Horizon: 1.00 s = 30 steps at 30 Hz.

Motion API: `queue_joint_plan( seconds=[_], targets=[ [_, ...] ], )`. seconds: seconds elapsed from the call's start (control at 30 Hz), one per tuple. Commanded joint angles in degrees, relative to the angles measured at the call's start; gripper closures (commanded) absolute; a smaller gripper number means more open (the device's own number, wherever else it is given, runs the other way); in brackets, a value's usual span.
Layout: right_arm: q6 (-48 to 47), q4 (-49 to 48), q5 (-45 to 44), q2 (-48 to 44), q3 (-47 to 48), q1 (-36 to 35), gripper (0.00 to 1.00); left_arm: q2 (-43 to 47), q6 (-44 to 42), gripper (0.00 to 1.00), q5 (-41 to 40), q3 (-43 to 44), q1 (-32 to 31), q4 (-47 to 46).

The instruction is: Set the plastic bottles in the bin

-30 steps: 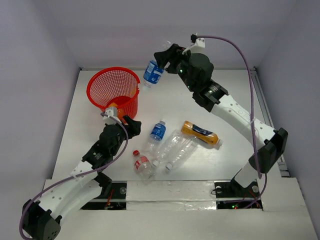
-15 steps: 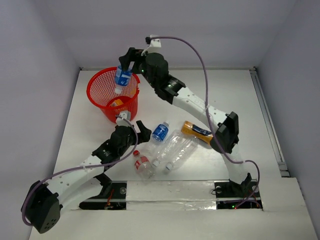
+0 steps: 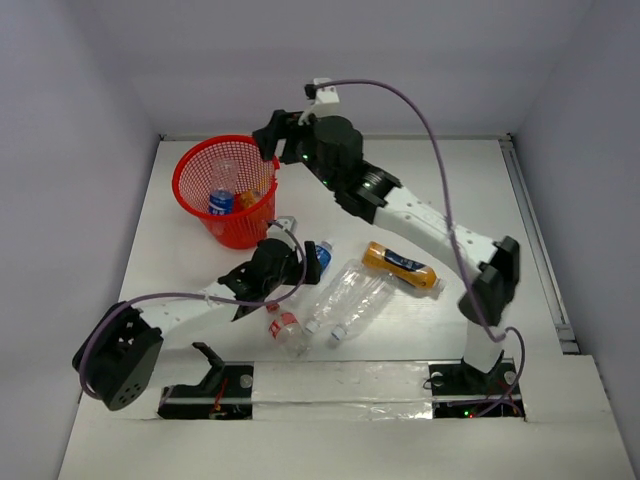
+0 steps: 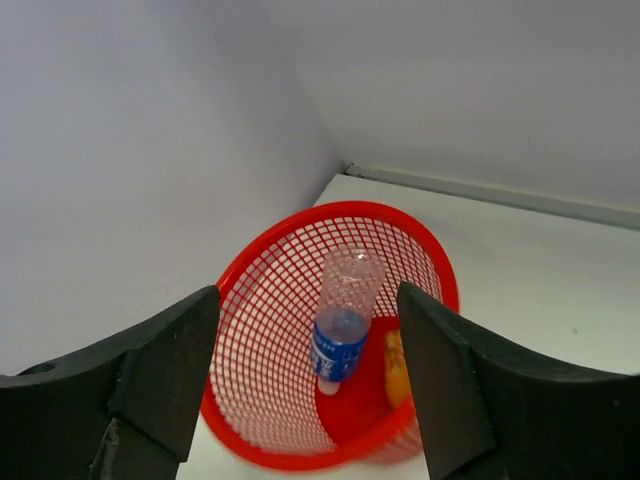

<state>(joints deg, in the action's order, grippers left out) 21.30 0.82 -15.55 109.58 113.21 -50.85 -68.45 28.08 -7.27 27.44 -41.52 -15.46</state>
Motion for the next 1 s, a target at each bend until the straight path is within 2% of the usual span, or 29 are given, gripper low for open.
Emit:
queue_joint_plan(
  seconds=[0.0,0.07,0.1,0.23,0.5,0.57,0.6,0.67,0.7,0.77,0.8,0.83,0.93,0.97],
  targets=[
    [-1.08,-10.56,-0.97,-12.26,-14.78,0.14,0.26,-2.47,-3.55,0.06,2.43,3.93,-0.93,-3.61],
    [-1.00,-11.28,-2.37,-18.51,-20.98,0.14,0.22,-4.41,-3.73,0.06,2.26,4.99,-1.46,-3.43],
    [-0.74,-11.45,-2.55,-20.35,-26.14,0.14,0.22,-5.11,-3.64,0.06,2.00,5.34,-1.46,-3.26],
    [1.63,-12.42,-0.63,-27.74,-36.35,0.14,0.21,-9.50,-4.08,0.07,-0.02,8.23,-1.46,-1.85],
    [7.00,-11.90,2.19,-41.97,-51.50,0.14,0.23,-18.21,-4.96,0.10,-6.35,13.42,-1.46,2.45],
    [7.35,-10.75,3.59,-44.35,-54.30,0.14,0.25,-19.71,-4.70,0.14,-7.84,14.22,-1.46,2.81],
    [7.61,-10.49,3.95,-45.58,-55.37,0.14,0.26,-19.88,-4.26,0.20,-8.28,14.31,-1.46,2.81],
    [7.79,-9.26,3.78,-49.62,-57.47,0.14,0.26,-19.36,-3.91,0.27,-9.42,14.04,-1.46,2.37],
    [7.97,-8.56,3.25,-51.03,-59.40,0.14,0.26,-18.84,-3.56,0.35,-10.04,13.78,-1.46,2.11],
    [7.45,-7.33,3.50,-55.42,-61.43,0.14,0.28,-16.29,-2.85,0.40,-10.49,12.99,-1.46,1.76],
    [6.74,-6.11,3.77,-56.83,-63.09,0.14,0.32,-13.67,-2.59,0.43,-10.40,12.64,-1.46,1.49],
    [6.48,-5.22,3.86,-57.98,-63.72,0.14,0.43,-11.90,-2.41,0.45,-10.14,12.03,-1.46,1.32],
    [4.99,-2.07,5.26,-61.50,-65.56,0.14,0.62,-4.37,-2.15,0.50,-8.91,11.58,-1.99,1.66],
    [4.63,-1.44,6.49,-62.29,-65.92,0.14,0.75,-2.41,-1.97,0.50,-8.30,11.76,-1.99,2.62]
  ],
)
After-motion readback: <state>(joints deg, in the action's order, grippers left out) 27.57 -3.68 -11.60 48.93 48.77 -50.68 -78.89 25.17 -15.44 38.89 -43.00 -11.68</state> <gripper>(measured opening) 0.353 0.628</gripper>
